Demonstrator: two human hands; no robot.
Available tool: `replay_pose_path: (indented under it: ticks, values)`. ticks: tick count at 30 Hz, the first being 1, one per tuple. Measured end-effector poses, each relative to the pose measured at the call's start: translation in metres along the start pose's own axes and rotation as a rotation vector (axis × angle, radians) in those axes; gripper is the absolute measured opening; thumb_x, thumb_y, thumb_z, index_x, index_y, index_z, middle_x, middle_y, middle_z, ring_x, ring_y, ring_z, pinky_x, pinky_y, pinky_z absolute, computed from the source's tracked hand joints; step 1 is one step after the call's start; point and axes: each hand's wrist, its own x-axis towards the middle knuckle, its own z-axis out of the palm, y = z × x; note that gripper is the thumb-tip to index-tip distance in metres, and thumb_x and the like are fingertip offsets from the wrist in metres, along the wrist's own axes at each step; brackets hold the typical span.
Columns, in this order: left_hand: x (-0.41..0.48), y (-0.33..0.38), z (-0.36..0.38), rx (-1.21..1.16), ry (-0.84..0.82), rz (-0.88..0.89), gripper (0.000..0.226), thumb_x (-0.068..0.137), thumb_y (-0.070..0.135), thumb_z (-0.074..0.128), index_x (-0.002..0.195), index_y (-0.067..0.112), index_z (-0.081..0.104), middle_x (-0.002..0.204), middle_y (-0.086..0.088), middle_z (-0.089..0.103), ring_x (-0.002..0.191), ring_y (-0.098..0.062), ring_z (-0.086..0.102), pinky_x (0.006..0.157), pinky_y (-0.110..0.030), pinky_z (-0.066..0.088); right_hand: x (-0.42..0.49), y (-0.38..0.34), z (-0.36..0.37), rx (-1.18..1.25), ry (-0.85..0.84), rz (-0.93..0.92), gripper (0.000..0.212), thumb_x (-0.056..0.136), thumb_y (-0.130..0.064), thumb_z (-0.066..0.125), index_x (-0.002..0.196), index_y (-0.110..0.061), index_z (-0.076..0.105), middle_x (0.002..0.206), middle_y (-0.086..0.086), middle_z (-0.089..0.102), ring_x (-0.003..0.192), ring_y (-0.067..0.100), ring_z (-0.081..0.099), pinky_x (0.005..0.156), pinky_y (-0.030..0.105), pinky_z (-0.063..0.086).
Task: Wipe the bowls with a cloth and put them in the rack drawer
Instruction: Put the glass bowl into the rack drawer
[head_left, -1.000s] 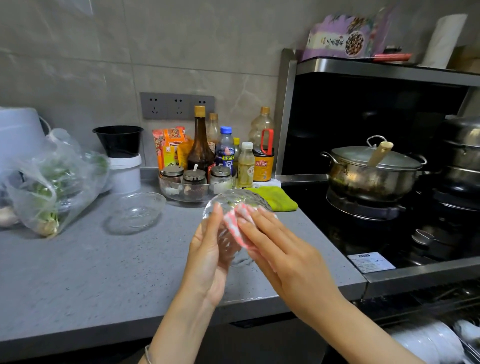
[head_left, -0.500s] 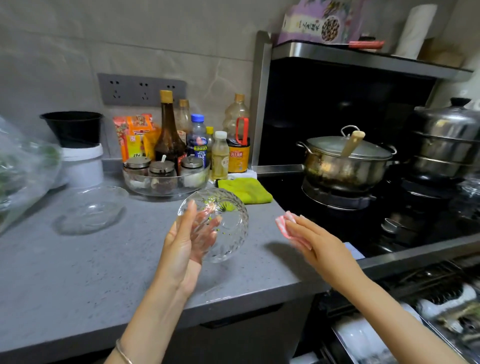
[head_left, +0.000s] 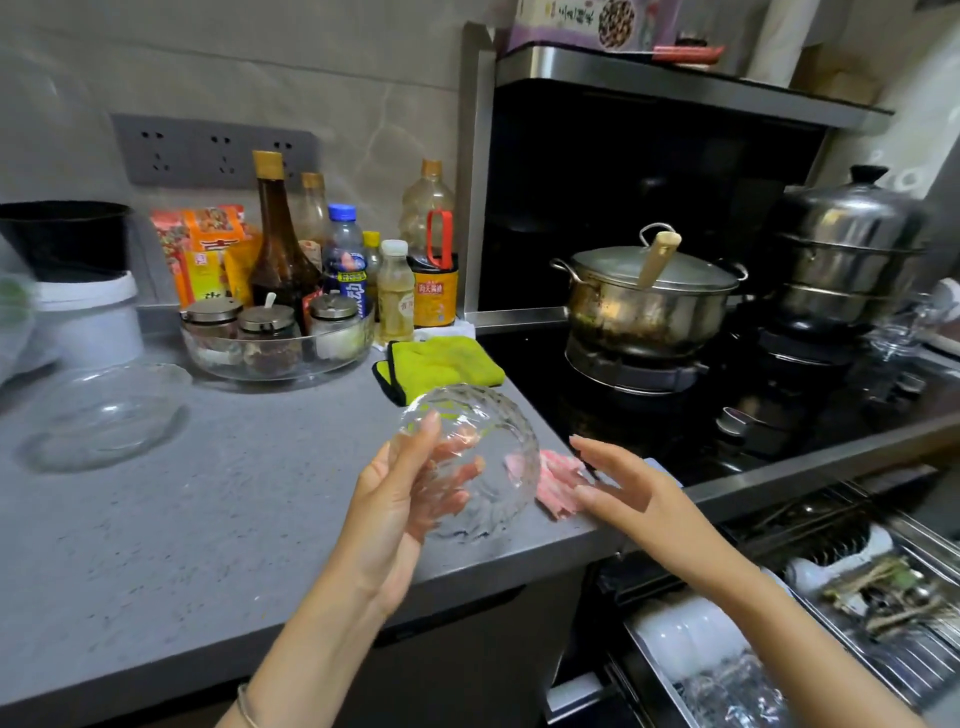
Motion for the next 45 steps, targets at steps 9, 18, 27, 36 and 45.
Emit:
replay_pose_path:
  ticks: [9, 18, 27, 36, 45]
  values:
    - [-0.009, -0.087, 0.090, -0.050, -0.221, -0.238, 0.032, 0.067, 0.034, 0.065, 0.090, 0.012, 0.066, 0.072, 0.002, 0.071, 0.056, -0.007, 0.067, 0.058, -0.022, 0.052, -0.070, 0.032, -0.050, 0.849, 0.012, 0.195, 0.072, 0.057, -0.044, 0.089, 0.119, -0.015, 0.068, 0.123, 0.011, 0.066, 0.105, 0.018, 0.067, 0.084, 0.028, 0.056]
    - [0.004, -0.188, 0.158, 0.342, -0.587, -0.379, 0.048, 0.074, 0.057, 0.055, 0.100, 0.020, 0.070, 0.095, 0.001, 0.075, 0.084, -0.011, 0.071, 0.081, -0.026, 0.056, -0.128, 0.101, -0.152, 1.068, 0.288, 0.219, 0.084, 0.052, -0.024, 0.095, 0.129, -0.016, 0.061, 0.129, 0.018, 0.045, 0.116, 0.027, 0.035, 0.118, 0.043, 0.014]
    - [0.038, -0.331, 0.180, 0.724, -0.667, -0.439, 0.031, 0.096, 0.048, 0.039, 0.110, 0.027, 0.056, 0.114, 0.006, 0.063, 0.085, -0.004, 0.062, 0.078, -0.020, 0.048, -0.145, 0.175, -0.236, 0.776, 0.459, 0.399, 0.088, 0.038, -0.031, 0.098, 0.117, -0.011, 0.065, 0.079, 0.006, 0.064, 0.070, 0.014, 0.063, 0.068, 0.023, 0.057]
    - [0.049, -0.447, 0.139, 1.443, -1.065, -0.048, 0.064, 0.098, 0.056, 0.027, 0.153, 0.029, 0.010, 0.159, 0.012, 0.009, 0.146, -0.010, 0.007, 0.119, -0.027, 0.004, -0.114, 0.262, -0.277, 0.513, 0.456, 0.681, 0.050, 0.081, -0.012, 0.062, 0.128, 0.003, 0.052, 0.090, 0.001, 0.059, 0.067, 0.011, 0.056, 0.066, 0.022, 0.048]
    - [0.042, -0.504, 0.124, 1.629, -1.154, 0.143, 0.070, 0.094, 0.065, 0.013, 0.153, 0.033, -0.005, 0.160, 0.012, -0.010, 0.146, -0.008, -0.015, 0.117, -0.038, -0.018, -0.089, 0.329, -0.278, 0.249, 0.282, 0.936, 0.028, 0.092, -0.007, 0.055, 0.119, 0.000, 0.055, 0.083, 0.006, 0.058, 0.066, 0.011, 0.052, 0.061, 0.021, 0.046]
